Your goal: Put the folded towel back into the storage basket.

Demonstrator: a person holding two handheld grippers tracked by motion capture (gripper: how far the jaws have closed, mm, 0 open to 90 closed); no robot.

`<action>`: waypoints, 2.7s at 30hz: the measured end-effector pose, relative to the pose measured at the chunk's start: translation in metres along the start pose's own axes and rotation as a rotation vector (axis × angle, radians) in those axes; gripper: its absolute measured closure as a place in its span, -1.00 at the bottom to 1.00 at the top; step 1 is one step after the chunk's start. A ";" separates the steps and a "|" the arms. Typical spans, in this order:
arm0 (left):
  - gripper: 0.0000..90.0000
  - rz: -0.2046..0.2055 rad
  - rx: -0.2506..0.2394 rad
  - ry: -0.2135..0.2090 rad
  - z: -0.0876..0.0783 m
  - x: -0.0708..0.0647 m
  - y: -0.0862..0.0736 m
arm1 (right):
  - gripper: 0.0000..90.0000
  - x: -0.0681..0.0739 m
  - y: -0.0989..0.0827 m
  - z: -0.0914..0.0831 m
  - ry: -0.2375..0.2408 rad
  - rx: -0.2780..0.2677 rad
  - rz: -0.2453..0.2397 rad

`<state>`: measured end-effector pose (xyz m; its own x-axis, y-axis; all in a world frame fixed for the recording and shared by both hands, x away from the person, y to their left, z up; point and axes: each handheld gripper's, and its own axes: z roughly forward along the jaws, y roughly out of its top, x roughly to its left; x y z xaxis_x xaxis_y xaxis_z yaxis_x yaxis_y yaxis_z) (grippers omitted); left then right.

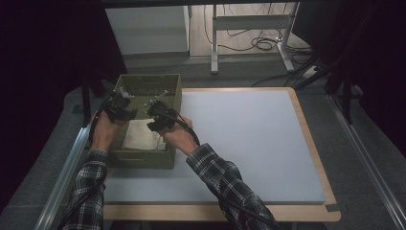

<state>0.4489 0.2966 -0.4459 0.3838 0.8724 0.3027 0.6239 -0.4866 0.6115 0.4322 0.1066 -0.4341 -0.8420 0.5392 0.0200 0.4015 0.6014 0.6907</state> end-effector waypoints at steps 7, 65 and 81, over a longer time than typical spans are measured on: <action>-0.20 -0.061 -0.047 -0.041 -0.004 -0.002 -0.002 | 0.16 -0.007 -0.007 -0.011 -0.006 -0.046 -0.007; -0.95 -0.116 -0.238 -0.371 -0.045 -0.075 0.026 | -0.86 -0.060 -0.112 -0.111 0.069 -0.112 -0.006; -0.92 -0.046 -0.232 -0.399 -0.053 -0.112 0.036 | -0.87 -0.081 -0.150 -0.139 0.053 -0.132 0.036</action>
<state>0.3922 0.1841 -0.4191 0.6201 0.7845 -0.0058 0.4946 -0.3852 0.7791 0.3904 -0.1092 -0.4386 -0.8470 0.5251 0.0824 0.3841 0.4975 0.7778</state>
